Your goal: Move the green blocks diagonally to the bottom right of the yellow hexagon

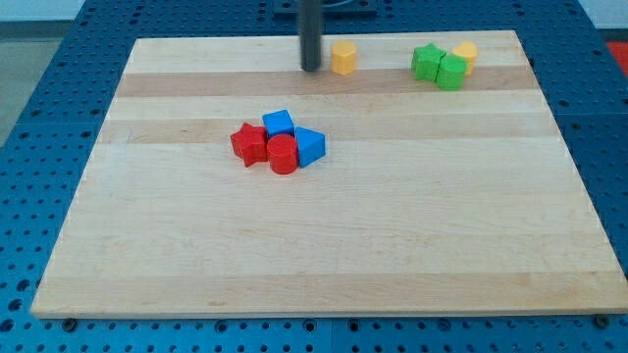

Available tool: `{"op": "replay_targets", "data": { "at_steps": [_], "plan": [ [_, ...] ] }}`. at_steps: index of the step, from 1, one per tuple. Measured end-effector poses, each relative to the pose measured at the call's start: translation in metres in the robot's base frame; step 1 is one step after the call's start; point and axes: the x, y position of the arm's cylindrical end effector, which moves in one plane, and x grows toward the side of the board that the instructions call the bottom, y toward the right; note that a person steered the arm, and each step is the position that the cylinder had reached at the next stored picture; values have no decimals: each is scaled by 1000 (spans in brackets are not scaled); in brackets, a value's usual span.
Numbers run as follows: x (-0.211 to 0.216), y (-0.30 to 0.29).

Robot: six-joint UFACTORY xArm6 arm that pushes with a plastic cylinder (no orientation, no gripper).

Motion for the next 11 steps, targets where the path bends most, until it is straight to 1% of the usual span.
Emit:
{"op": "replay_targets", "data": {
  "at_steps": [1, 2, 3, 4, 5, 6, 7, 8, 9, 10, 11],
  "plan": [
    [-26, 2],
    [12, 70],
    [55, 109],
    [-7, 122],
    [3, 182],
    [41, 207],
    [73, 206],
    [71, 218],
    [64, 266],
    [85, 296],
    [108, 252]
  ]
}}
